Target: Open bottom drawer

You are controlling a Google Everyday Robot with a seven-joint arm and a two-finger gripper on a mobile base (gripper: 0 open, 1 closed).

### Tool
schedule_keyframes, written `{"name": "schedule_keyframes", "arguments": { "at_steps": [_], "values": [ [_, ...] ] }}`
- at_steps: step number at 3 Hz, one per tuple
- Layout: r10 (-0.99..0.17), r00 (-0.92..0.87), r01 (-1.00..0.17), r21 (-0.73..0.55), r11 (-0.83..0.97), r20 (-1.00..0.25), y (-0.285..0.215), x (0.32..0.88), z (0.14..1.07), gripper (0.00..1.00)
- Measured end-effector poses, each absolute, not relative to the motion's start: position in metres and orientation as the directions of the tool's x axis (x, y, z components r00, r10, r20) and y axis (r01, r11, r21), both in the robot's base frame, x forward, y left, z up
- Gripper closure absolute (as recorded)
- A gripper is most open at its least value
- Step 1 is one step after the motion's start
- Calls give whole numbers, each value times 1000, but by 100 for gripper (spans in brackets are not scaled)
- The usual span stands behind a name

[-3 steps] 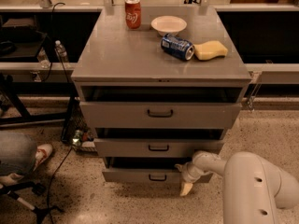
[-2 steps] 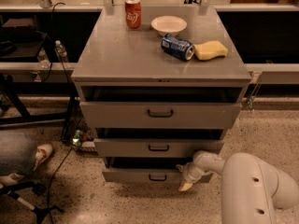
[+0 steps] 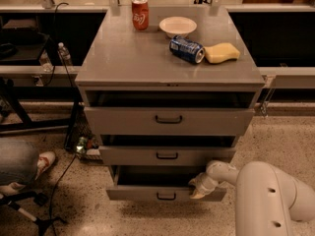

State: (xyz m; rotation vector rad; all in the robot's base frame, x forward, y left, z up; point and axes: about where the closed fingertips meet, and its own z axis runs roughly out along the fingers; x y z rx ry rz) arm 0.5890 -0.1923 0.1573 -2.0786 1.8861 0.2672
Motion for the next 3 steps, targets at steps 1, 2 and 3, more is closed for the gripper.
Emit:
{"name": "schedule_keyframes", "arguments": {
  "at_steps": [1,2,3],
  "values": [
    [-931,110,-991,-110,-76,-348,-193,588,160,100],
    [-931,110,-991,-110,-76,-348,-193,588,160,100],
    [-931,81,-994,-104,-47,-356,-200,572,162,100]
  ]
}}
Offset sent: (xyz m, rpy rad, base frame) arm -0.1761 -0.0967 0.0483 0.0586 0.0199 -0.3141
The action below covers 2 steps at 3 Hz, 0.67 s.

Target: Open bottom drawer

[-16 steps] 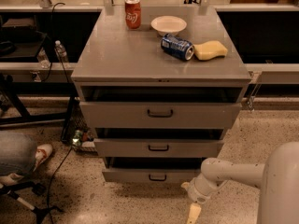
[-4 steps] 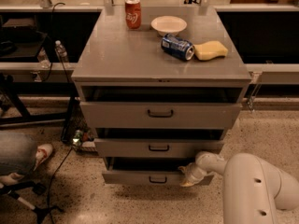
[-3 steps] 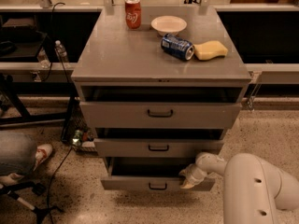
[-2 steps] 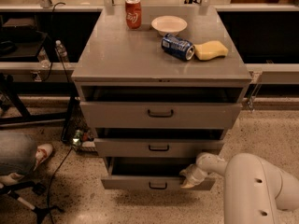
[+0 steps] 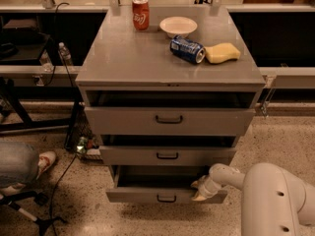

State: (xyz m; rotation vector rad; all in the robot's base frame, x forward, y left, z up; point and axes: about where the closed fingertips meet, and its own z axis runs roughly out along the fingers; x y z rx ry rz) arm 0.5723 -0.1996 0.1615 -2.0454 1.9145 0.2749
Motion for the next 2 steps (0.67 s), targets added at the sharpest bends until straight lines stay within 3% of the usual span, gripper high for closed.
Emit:
{"name": "schedule_keyframes", "arguments": {
  "at_steps": [2],
  "values": [
    [-927,73,-994,-104,-37,-367,-204,555,154,100]
  ]
}}
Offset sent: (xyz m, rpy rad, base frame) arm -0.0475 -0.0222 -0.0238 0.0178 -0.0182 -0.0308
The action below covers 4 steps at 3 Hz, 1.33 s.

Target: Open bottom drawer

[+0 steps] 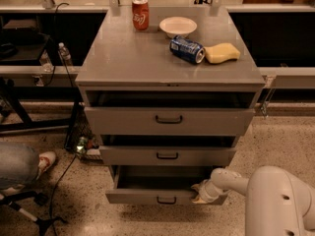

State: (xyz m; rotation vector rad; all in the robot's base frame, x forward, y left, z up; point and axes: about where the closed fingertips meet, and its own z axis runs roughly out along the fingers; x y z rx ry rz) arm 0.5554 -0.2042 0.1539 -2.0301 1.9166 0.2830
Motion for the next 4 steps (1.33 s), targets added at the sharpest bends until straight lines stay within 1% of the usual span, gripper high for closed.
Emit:
{"name": "schedule_keyframes", "arguments": {
  "at_steps": [4],
  "values": [
    [-927,73,-994,-104,-37,-367,-204,555,157,100]
  ]
}}
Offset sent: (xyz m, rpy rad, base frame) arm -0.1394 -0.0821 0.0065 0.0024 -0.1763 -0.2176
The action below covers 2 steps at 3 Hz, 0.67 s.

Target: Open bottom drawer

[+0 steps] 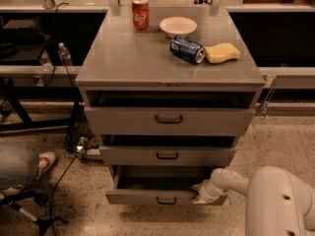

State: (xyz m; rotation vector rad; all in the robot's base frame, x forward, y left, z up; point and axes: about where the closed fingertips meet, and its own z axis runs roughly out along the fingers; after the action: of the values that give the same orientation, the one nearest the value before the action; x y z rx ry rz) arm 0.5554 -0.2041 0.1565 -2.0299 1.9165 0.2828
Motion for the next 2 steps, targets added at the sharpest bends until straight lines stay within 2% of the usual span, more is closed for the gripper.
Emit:
{"name": "schedule_keyframes", "arguments": {
  "at_steps": [1,2],
  "values": [
    [-928,68,-994,-105,-31,-366,-205,552,156,83],
    [-928,68,-994,-105,-31,-366,-205,552,156,61]
  ]
}}
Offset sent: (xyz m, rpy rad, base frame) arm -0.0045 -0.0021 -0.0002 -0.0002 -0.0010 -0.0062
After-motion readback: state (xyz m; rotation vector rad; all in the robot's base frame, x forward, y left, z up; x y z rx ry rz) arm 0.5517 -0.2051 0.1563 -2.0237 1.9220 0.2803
